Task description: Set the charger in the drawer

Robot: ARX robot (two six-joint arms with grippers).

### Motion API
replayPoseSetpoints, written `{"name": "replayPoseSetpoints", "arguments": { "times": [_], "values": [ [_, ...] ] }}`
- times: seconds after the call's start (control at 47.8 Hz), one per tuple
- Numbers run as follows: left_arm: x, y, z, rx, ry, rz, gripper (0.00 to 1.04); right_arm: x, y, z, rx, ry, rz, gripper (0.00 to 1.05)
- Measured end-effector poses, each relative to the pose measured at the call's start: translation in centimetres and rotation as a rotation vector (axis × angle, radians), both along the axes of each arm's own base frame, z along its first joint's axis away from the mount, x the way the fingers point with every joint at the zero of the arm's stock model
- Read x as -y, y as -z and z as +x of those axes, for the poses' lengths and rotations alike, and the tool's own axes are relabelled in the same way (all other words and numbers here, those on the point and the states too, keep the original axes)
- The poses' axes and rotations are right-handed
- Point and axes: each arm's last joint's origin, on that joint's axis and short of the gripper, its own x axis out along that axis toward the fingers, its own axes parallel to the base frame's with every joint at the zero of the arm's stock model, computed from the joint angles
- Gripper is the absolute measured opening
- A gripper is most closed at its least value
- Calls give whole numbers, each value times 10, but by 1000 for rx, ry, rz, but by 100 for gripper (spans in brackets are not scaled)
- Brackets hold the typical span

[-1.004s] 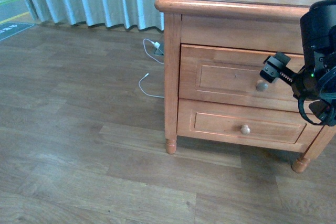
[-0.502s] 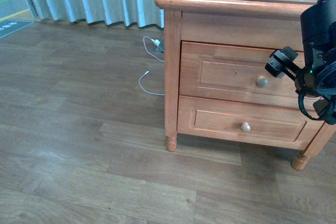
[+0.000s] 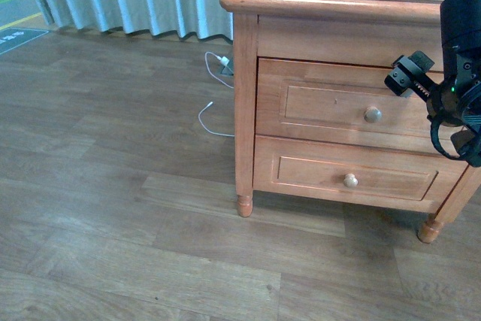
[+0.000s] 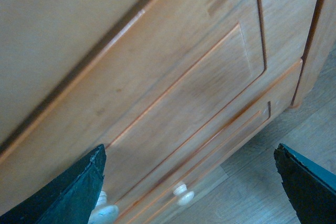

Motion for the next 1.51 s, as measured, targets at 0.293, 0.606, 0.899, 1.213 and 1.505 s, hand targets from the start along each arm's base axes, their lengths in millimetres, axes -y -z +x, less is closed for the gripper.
{"name": "replayPoseSetpoints", "arguments": {
  "times": [0.293,0.606,0.899,1.213,1.505],
  "values": [
    [0,0,0,0,0,0,99,2,-6,-10,15,-94,-15,97],
    [0,0,0,0,0,0,99,-1,-30,-45,-29,-364,-79,97],
    [0,0,0,0,0,0,99,12,-62,-117,-23,-595,-201,97],
    [0,0,0,0,0,0,99,43,-115,-201,122,-628,-288,97],
    [0,0,0,0,0,0,99,77,-145,-278,236,-617,-280,97]
  ]
}}
